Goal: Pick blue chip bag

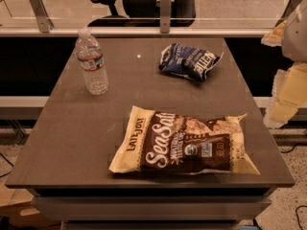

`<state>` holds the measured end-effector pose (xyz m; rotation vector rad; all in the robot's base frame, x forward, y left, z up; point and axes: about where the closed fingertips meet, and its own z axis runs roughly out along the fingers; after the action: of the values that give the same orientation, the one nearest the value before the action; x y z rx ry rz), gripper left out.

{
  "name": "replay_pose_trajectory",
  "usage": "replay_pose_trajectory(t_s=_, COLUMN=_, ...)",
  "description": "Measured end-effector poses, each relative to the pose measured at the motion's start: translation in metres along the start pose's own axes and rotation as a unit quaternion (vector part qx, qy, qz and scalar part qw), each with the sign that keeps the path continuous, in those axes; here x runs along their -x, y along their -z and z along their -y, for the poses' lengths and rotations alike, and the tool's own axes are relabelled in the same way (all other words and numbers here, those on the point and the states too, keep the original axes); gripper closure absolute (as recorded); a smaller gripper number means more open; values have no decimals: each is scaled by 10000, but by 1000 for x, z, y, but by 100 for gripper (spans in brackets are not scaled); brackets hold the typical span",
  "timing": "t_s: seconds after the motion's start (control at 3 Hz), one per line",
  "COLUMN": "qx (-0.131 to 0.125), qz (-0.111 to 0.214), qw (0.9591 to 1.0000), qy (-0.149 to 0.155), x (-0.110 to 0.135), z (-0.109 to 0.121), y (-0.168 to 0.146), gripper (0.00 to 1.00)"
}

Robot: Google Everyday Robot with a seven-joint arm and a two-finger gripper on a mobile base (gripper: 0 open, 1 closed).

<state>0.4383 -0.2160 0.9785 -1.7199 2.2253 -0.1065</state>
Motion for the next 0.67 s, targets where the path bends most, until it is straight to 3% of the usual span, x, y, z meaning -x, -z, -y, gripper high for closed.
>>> replay_pose_trajectory(t_s=0.67, qx=-102, qz=5, qw=9998, qy=155, x=12, z=4, y=9, gripper=0)
